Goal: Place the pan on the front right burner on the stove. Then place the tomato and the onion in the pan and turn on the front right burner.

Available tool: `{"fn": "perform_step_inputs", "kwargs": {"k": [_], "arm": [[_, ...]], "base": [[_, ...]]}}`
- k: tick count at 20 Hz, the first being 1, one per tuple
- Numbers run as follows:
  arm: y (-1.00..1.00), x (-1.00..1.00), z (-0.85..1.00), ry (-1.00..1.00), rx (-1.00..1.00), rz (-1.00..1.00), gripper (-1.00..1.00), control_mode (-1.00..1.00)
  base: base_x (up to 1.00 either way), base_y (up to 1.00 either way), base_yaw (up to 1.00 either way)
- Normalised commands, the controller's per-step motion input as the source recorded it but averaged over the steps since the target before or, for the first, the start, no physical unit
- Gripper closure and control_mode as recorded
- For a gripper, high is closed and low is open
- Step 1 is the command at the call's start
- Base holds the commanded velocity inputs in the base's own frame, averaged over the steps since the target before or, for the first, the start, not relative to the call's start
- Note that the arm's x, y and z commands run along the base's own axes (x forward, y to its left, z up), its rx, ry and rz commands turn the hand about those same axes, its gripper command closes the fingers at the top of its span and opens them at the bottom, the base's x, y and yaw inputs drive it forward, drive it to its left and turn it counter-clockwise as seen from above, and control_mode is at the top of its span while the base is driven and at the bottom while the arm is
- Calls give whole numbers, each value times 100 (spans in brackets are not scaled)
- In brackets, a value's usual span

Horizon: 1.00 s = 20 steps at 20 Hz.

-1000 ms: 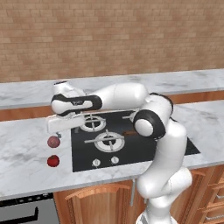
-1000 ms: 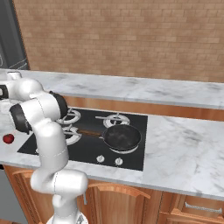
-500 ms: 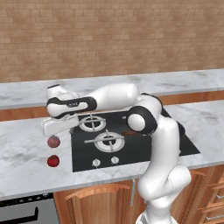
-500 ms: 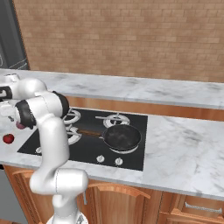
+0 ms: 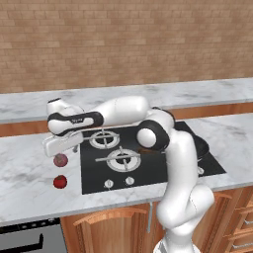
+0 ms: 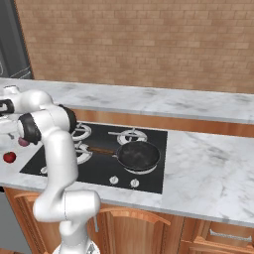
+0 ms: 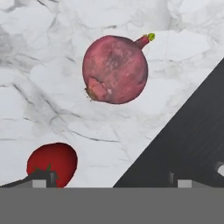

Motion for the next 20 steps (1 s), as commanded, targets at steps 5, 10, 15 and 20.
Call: {"fn": "perform_step_inputs", "kwargs": {"k": [5,10,15,20], "arm": [[2,0,-12,0,1,9,-100,-100],[0,10,-20,0,2,9,-100,-100],[4,17,-18,0,3,10,-100,-100],[9,11,-12,0,4,11,-100,-100]], "base": [[0,0,0],[0,0,0],[0,0,0],[0,0,0]]}}
